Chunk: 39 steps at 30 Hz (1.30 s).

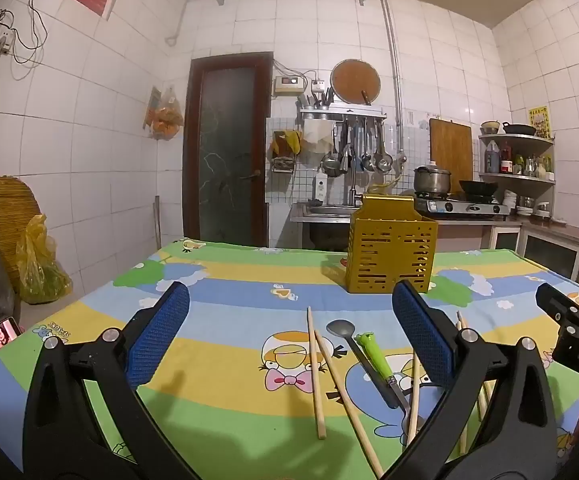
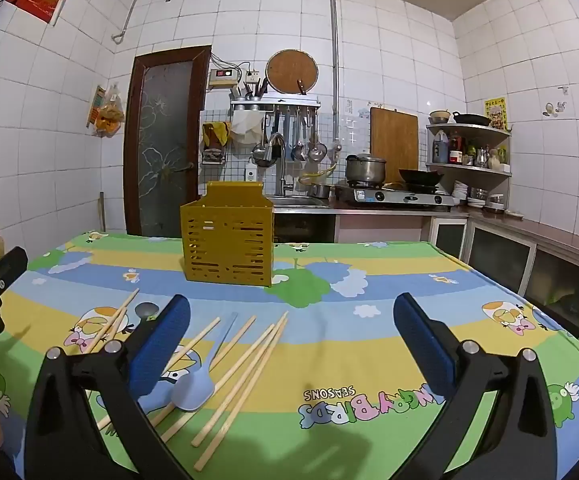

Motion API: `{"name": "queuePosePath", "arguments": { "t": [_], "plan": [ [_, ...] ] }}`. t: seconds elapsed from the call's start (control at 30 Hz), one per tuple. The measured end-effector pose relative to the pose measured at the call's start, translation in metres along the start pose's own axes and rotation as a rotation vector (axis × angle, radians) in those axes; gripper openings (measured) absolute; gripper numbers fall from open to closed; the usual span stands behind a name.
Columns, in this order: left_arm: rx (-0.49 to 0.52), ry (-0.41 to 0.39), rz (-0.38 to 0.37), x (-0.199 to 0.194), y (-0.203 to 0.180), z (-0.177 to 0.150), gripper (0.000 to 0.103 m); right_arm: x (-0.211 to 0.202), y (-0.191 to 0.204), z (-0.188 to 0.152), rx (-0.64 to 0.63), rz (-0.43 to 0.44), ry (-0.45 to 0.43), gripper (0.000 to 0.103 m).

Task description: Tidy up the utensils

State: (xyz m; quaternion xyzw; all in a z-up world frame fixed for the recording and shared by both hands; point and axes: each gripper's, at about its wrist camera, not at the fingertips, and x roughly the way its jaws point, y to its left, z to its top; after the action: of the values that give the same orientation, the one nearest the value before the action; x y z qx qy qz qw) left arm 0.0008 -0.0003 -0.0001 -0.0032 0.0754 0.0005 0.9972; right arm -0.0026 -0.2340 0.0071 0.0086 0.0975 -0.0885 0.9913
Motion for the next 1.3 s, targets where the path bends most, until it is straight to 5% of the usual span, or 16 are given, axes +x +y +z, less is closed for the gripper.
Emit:
{"name": "queuePosePath", "arguments": {
  "t": [1.3],
  "plan": [
    [0.003, -0.010, 0.000, -0.0005, -0.0001, -0.0001, 0.098, 0.0002, 0.0002, -0.0001, -0.013, -0.003, 0.008, 0.099]
  ]
}}
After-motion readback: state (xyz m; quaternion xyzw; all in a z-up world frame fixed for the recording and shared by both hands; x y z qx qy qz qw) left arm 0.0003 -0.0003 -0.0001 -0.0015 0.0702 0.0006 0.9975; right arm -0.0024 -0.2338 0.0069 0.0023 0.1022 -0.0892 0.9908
